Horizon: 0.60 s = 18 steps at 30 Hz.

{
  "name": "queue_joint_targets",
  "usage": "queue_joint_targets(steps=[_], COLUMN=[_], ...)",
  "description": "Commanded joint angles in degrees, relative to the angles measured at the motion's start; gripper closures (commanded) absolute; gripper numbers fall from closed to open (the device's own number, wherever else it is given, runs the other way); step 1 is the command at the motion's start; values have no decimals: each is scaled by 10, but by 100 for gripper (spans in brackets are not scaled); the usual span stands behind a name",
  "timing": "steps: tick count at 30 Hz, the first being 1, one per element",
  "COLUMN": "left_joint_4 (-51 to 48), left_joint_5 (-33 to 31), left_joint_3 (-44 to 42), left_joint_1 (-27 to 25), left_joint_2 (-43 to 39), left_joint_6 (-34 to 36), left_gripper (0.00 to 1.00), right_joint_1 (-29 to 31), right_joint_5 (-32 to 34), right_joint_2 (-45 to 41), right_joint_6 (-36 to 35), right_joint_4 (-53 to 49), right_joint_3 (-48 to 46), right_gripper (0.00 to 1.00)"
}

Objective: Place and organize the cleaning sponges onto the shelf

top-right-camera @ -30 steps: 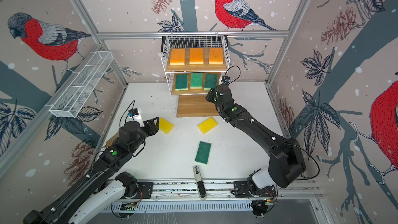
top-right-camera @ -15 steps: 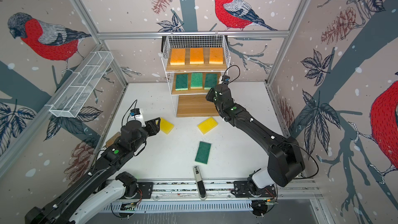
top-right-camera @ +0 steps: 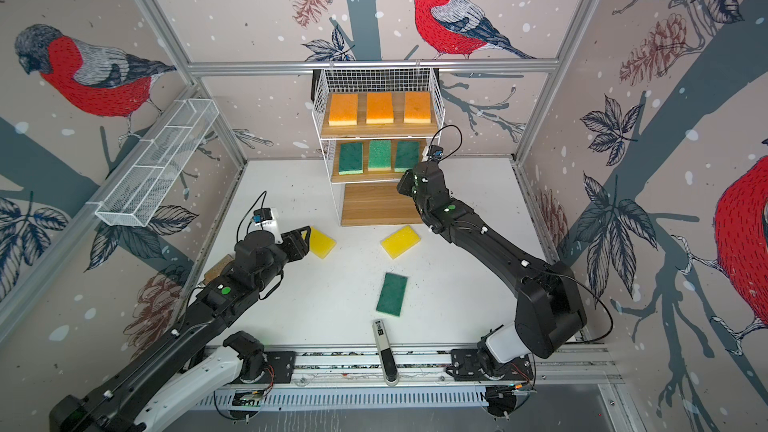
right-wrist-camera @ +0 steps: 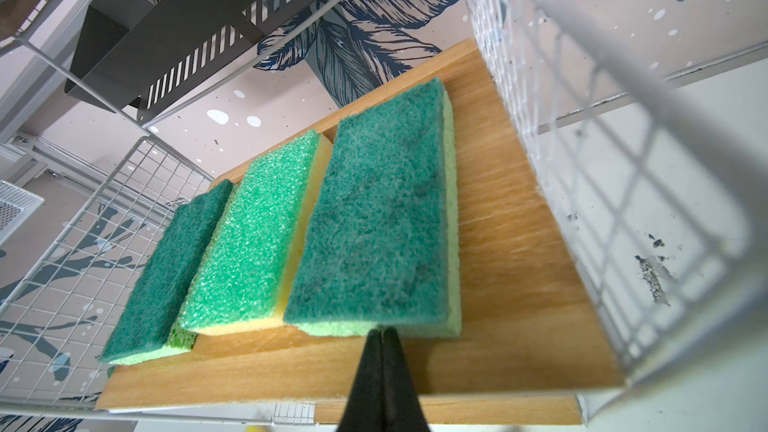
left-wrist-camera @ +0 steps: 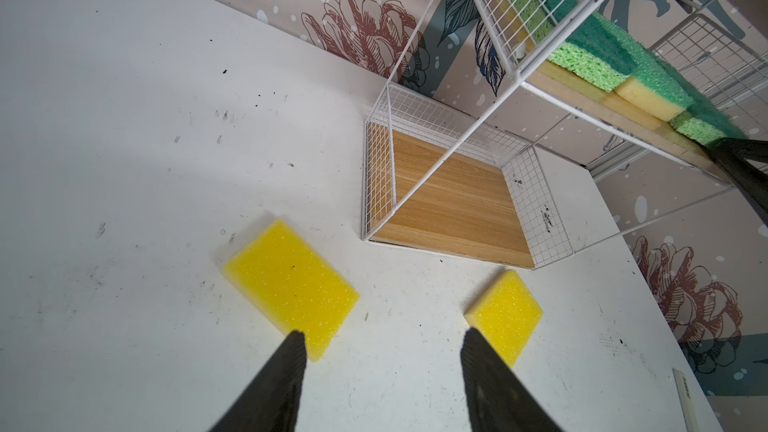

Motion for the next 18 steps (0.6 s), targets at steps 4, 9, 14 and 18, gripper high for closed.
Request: queue_joint_targets(steps=[4, 9, 14, 18], left_joint_4=[27, 20, 24, 28], left_joint_5=[5, 2, 3, 9], left_joint_3=[6, 9, 10, 10], left_joint_1=[0, 0, 1, 0], left_joint_2=[-1, -4, -2, 4], left_joint_6=[-2, -2, -5, -9], left_gripper=[39, 40, 40, 40], right_joint_1=[-9, -9, -5, 2], right_joint_5=[24, 20, 15, 35], right_joint_2=[-2, -2, -9, -19], right_joint_6=[11, 15, 17, 12], right_joint_4=[3, 2, 3, 1], right_joint_3=[2, 0, -4, -9], right_gripper=[94, 94, 94, 94])
